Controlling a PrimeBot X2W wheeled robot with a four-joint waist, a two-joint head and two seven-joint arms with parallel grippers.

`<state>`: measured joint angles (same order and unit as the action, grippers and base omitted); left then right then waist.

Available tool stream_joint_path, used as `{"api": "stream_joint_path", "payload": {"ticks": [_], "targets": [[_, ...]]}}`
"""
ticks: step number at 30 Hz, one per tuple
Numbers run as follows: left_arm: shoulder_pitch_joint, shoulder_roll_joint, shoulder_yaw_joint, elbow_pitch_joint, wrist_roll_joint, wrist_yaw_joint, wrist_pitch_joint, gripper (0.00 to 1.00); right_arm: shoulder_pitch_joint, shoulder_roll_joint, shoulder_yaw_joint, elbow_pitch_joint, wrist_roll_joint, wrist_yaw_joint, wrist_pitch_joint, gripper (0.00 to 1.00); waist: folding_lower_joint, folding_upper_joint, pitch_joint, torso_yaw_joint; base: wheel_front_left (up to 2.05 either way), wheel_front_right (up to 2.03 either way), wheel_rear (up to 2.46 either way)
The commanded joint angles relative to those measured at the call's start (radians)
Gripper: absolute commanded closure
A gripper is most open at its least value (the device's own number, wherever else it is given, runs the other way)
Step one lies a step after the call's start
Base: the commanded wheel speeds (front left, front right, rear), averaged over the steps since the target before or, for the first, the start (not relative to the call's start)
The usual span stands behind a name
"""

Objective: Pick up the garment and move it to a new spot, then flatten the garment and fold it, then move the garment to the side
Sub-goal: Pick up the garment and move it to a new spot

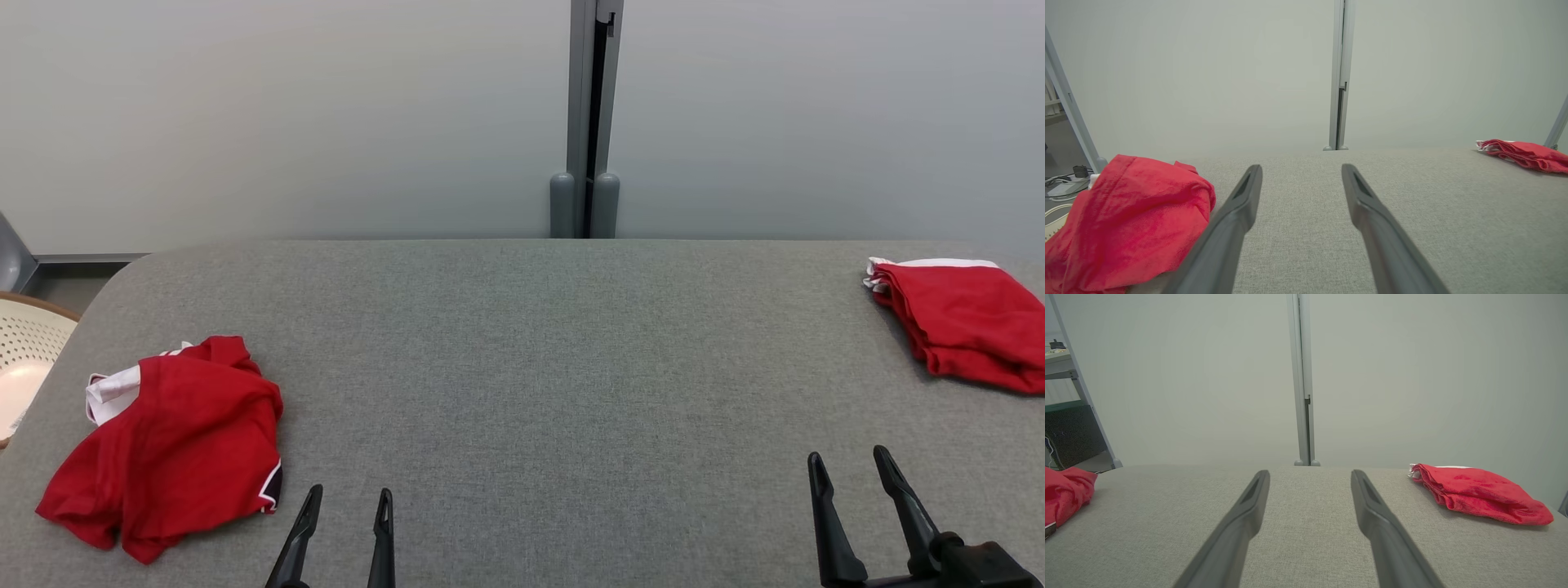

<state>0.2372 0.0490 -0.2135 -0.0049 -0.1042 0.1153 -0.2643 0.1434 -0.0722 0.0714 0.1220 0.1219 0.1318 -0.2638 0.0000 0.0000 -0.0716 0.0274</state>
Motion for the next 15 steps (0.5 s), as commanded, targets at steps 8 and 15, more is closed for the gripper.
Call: {"api": "stream_joint_path", "payload": {"ticks": [8,15], "targets": [[-0.019,0.003,-0.003,0.000,0.010,-0.005,0.000,0.00,0.010,0.003,-0.003,0.013,0.007,-0.002,-0.001,0.00,0.0000,0.0000,0.000,-0.002,0.00,0.00,0.00],[-0.019,0.003,-0.010,0.007,0.012,-0.009,0.000,0.00,0.006,0.006,-0.001,0.017,0.010,-0.002,-0.001,0.00,0.0000,0.0000,0.001,-0.004,0.00,0.00,0.00]]}}
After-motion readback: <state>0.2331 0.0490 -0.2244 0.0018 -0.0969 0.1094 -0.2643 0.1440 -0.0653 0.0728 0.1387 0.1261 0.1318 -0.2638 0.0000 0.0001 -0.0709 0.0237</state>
